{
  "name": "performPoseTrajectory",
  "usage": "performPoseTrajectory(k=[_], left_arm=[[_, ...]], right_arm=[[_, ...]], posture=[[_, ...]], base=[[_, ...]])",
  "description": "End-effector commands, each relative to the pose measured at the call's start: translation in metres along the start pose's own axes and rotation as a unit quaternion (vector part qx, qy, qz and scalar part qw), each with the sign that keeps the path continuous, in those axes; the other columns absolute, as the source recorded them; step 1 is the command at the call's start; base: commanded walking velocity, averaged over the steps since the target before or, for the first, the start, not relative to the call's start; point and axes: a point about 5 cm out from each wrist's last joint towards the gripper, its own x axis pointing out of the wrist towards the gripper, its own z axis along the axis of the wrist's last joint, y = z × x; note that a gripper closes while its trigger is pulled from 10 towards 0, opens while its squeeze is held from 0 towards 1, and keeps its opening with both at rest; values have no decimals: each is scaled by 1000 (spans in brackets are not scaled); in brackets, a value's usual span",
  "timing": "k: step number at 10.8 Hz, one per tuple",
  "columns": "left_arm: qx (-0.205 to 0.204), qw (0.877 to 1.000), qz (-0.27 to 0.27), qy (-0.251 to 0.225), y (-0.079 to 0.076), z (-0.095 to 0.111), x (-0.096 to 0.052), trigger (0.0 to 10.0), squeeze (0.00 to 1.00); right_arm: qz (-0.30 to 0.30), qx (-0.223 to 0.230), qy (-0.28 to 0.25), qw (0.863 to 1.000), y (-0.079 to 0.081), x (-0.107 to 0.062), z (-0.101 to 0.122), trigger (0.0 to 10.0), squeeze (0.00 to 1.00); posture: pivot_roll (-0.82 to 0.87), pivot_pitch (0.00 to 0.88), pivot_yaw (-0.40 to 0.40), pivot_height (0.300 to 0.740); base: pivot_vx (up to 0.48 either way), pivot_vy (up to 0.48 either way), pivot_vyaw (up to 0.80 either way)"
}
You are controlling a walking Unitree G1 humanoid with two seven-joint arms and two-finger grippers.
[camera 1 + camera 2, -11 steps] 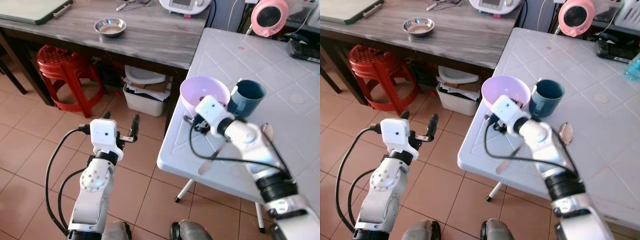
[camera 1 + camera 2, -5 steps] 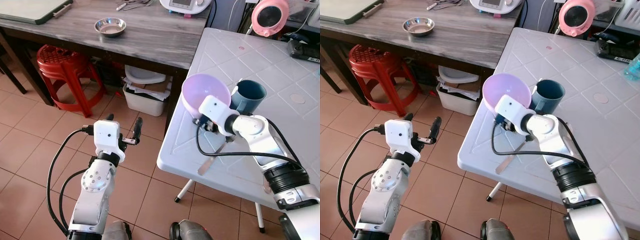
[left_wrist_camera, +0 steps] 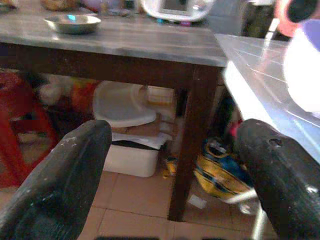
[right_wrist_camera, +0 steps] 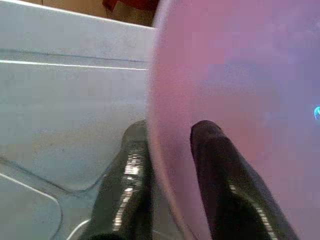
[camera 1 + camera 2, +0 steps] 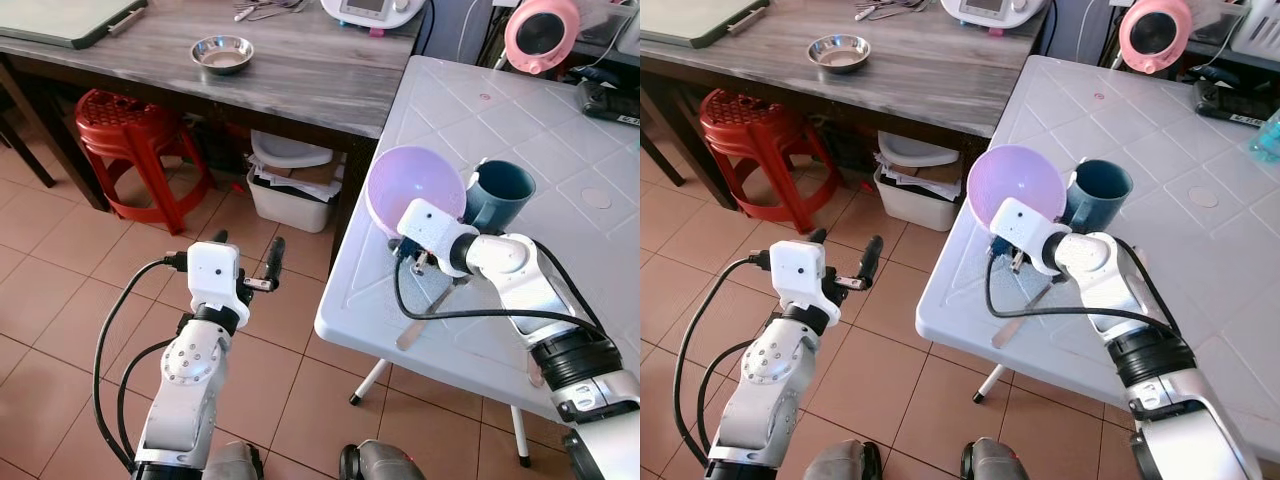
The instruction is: Setting the table
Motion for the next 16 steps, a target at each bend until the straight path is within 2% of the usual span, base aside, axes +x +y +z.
performPoseTrajectory(k=[1,3,6,8,9,10,11,13,14,15,16], left_arm=[[-9,1000,-30,2,-4,-1,-3,10000,0],[-10,995,-94,2,-11,0,-9,10000,0],[-10,994,-108,1,-8,-1,-11,10000,0],[-26,991,-128,9,-11,-3,-13,10000,0],[-17,992,-123,19,-10,-7,-12,10000,0],[-7,996,-92,10,-1,-5,-9,10000,0],[-14,998,-58,-1,10,-1,-6,10000,0],[-8,999,-31,-2,21,1,-3,10000,0],[3,1000,-27,-3,23,1,-1,10000,0],[3,1000,-27,-1,23,0,-1,10000,0],[12,1000,-28,-1,23,-1,-1,10000,0]], right_arm=[[1,-5,11,1000,1,-1,-6,0,0],[0,-8,11,1000,0,-2,-7,0,0],[-1,-21,4,1000,1,-2,-6,0,0],[-10,-36,-7,999,2,-1,-4,0,0],[-19,-41,-12,999,2,-1,-2,0,0],[-40,-42,-30,998,-1,0,4,0,0],[-70,-51,-56,995,-4,1,12,0,0],[-119,-32,-108,987,-3,1,26,0,0],[-128,-18,-108,986,2,1,24,0,0],[-135,-17,-108,985,6,2,21,1098,0],[-148,-7,-112,983,8,1,21,10000,0]], posture=[[-51,120,-20,740],[-48,118,-23,740],[-51,115,-28,740],[-53,113,-34,740],[-51,111,-38,740],[-48,116,-42,740],[-47,117,-44,740],[-48,121,-40,740],[-50,120,-39,740],[-53,118,-37,740],[-55,116,-36,740]], base=[[0,0,0],[0,0,0],[0,0,0],[0,0,0],[0,0,0],[0,0,0],[0,428,0],[0,428,0],[0,431,0],[0,431,0],[0,435,0]])
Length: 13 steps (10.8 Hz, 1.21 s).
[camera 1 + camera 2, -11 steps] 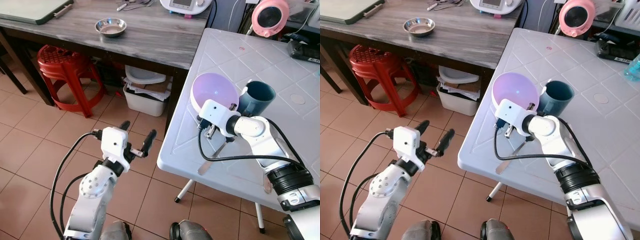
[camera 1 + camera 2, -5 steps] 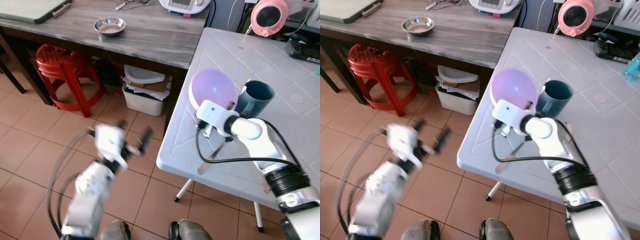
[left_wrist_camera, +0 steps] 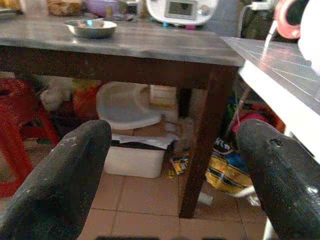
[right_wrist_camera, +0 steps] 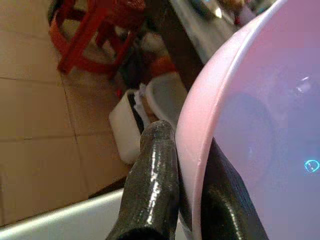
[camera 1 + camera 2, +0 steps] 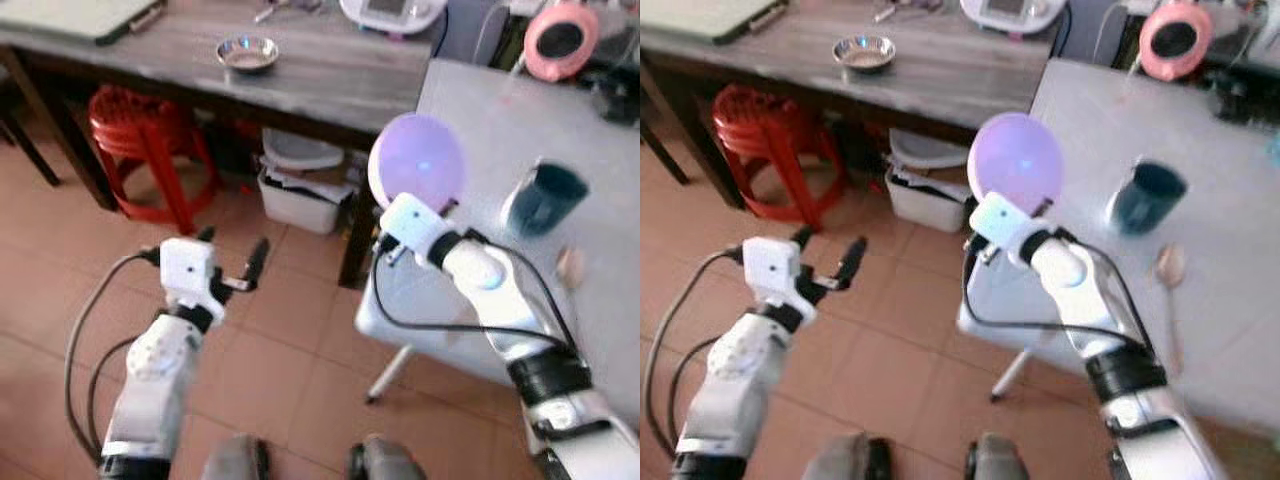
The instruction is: Setting the table
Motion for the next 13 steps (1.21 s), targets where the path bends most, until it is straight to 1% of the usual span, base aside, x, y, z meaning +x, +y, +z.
performPoseTrajectory(k=[1,2,3,4,5,6,8,10,11,13], left_arm=[[16,1000,-4,3,-3,-3,0,10000,0],[-3,1000,2,3,-3,-3,2,10000,0],[-13,1000,7,1,-2,-2,3,10000,0],[-3,1000,8,-5,-1,1,5,10000,0],[4,1000,17,-9,0,1,7,10000,0],[7,1000,18,-10,-2,1,8,10000,0],[7,1000,15,-9,-8,-1,5,10000,0],[6,1000,18,-9,-8,-1,8,10000,0],[9,1000,19,-12,-7,1,10,10000,0],[1,1000,18,-10,-7,0,10,10000,0]], right_arm=[[-23,0,-20,1000,-2,-2,7,10000,0],[-35,14,-29,999,2,-3,9,10000,0],[-42,19,-42,998,4,-4,12,10000,0],[-44,23,-59,997,7,-5,19,10000,0],[-44,26,-59,997,10,-6,18,10000,0],[-43,34,-63,997,14,-7,18,10000,0],[-48,46,-62,996,21,-12,17,10000,0],[-47,69,-79,993,28,-15,22,10000,0],[-46,70,-81,993,31,-16,24,10000,0],[-45,74,-89,992,34,-17,27,10000,0]], posture=[[-56,112,-32,740],[-55,109,-31,740],[-54,106,-32,740],[-57,104,-34,740],[-57,104,-34,740],[-57,103,-33,740],[-61,105,-31,740],[-64,105,-31,740],[-65,106,-30,740],[-66,105,-27,740]], base=[[270,398,0],[289,382,0],[289,382,0],[292,382,0],[322,356,0],[360,319,0],[394,276,0],[394,274,0],[394,277,0],[394,272,0]])
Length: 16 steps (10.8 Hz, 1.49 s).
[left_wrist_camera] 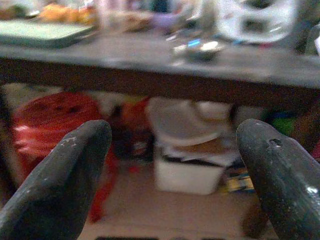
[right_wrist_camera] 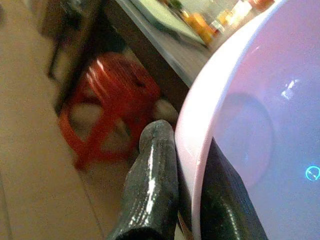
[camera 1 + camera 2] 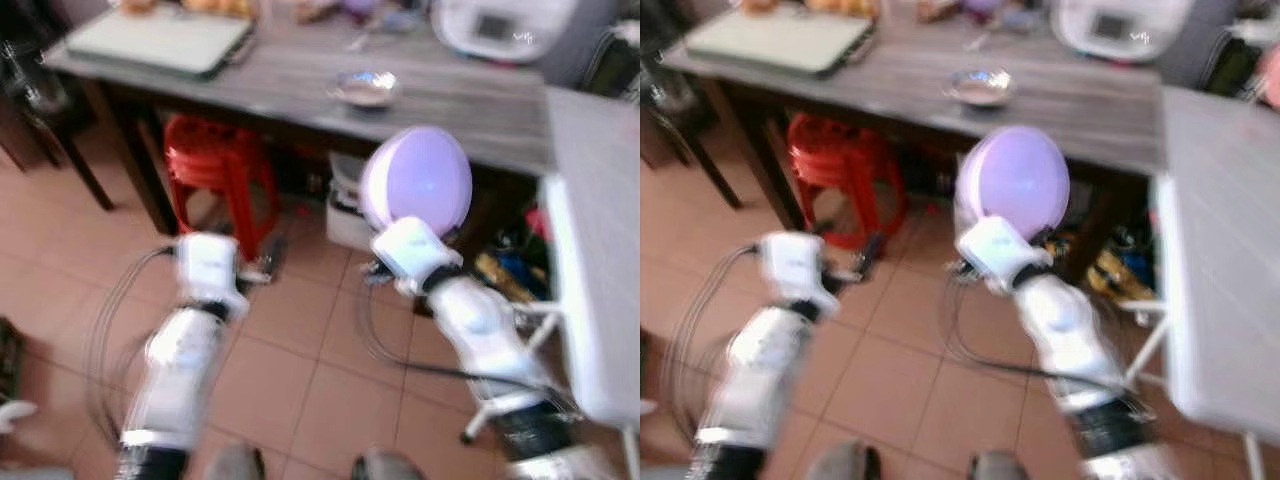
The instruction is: Setting the table
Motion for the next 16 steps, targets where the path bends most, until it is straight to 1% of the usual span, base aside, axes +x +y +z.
performPoseTrajectory(k=[1,2,5,7,8,9,10,11,12,14,16], left_arm=[[-5,1000,-15,-5,-8,2,3,10000,0],[5,1000,-19,-13,-10,4,4,10000,0],[6,999,-28,-17,-15,6,7,10000,0],[11,999,-27,-21,-15,7,7,10000,0],[19,999,-32,-28,-17,9,6,10000,0],[19,999,-37,-32,-20,9,5,10000,0],[16,999,-39,-32,-22,9,5,10000,0],[13,999,-42,-32,-24,9,5,10000,0],[11,999,-42,-32,-24,9,5,10000,0],[12,999,-36,-33,-21,11,6,10000,0],[8,999,-40,-35,-22,12,5,10000,0]], right_arm=[[-14,-5,5,1000,-10,-5,-2,10000,0],[-16,-4,5,1000,-11,-5,-2,10000,0],[-17,-1,1,1000,-9,-3,1,10000,0],[-23,-8,0,1000,-11,-2,1,10000,0],[-49,-25,6,998,-17,-1,0,10000,0],[-78,-23,13,997,-24,0,0,10000,0],[-93,-16,21,995,-28,1,-2,10000,0],[-109,-6,17,994,-31,2,0,10000,0],[-117,-14,15,993,-32,3,1,10000,0],[-119,-17,7,993,-33,4,3,10000,0],[-126,-6,17,992,-32,6,1,10000,0]], posture=[[-67,104,-26,740],[-69,103,-24,740],[-72,98,-22,740],[-71,96,-24,740],[-71,95,-25,740],[-71,95,-25,740],[-71,95,-25,740],[-70,95,-25,740],[-69,94,-24,740],[-69,100,-22,740],[-63,105,-19,740]], base=[[394,274,0],[394,274,0],[476,0,0],[480,0,0],[458,0,0],[458,0,0],[454,0,0],[454,0,0],[454,0,-663],[458,0,0],[463,0,-716]])
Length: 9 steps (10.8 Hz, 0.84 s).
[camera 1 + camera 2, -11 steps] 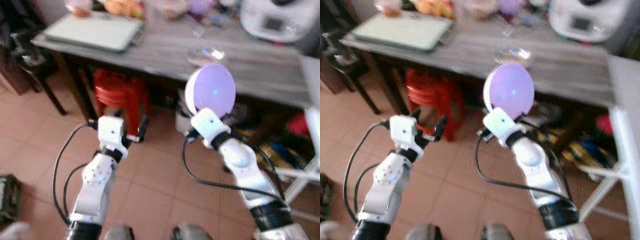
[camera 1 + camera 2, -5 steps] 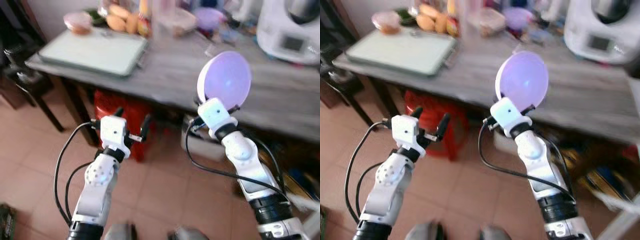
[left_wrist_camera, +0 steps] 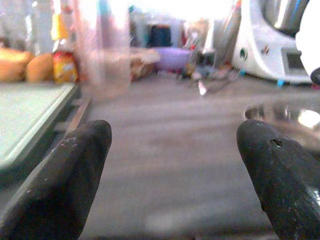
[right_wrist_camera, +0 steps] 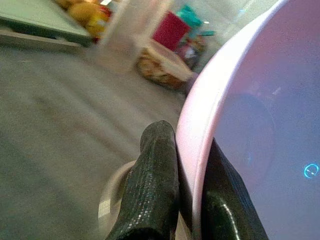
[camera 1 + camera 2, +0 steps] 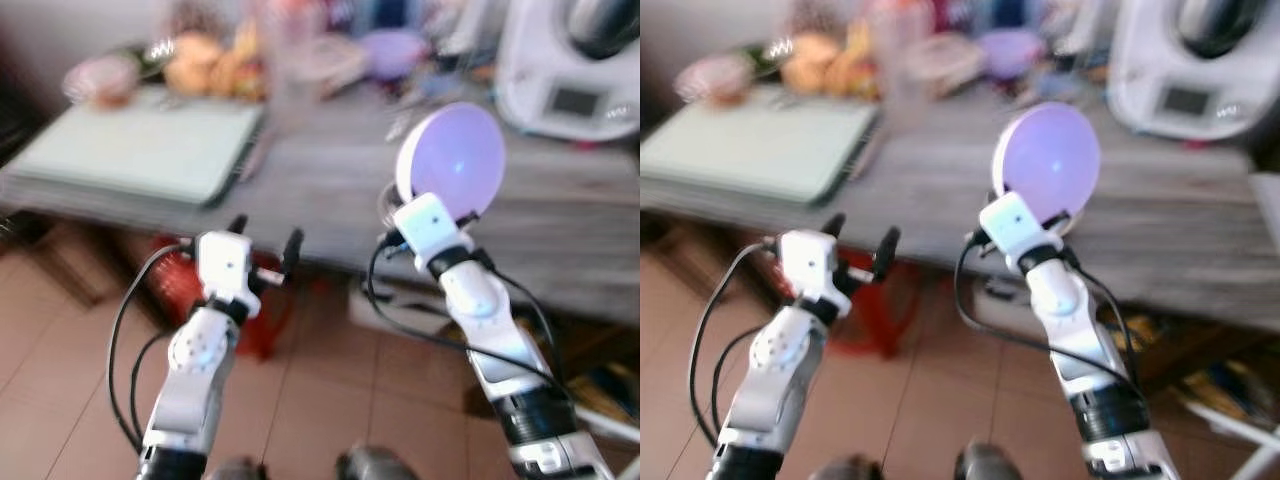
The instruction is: Setting the table
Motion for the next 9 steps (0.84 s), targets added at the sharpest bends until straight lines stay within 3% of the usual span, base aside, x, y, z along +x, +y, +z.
performPoseTrajectory(k=[1,2,5,7,8,9], left_arm=[[3,1000,4,2,5,1,-1,10000,0],[1,1000,8,0,6,3,0,10000,0],[6,999,35,-5,7,9,-8,10000,0],[11,997,77,19,12,4,-21,10000,0],[16,996,81,18,13,6,-25,10000,0],[27,999,31,-25,5,20,-32,10000,0]], right_arm=[[-3,2,-17,1000,0,4,9,10000,0],[-4,-1,-20,1000,-1,5,10,10000,0],[4,-5,-26,1000,-4,8,12,10000,0],[45,-11,-23,999,-10,17,9,10000,0],[103,-8,-38,994,-9,22,13,10000,0],[137,-25,-46,989,-12,27,14,10000,0]], posture=[[-61,109,-18,740],[-62,118,-18,740],[-56,162,-26,740],[-44,180,-24,740],[-26,191,-23,740],[-14,199,-24,740]], base=[[461,0,-800],[0,0,-800],[0,0,0],[0,0,0],[0,0,0],[0,0,0]])
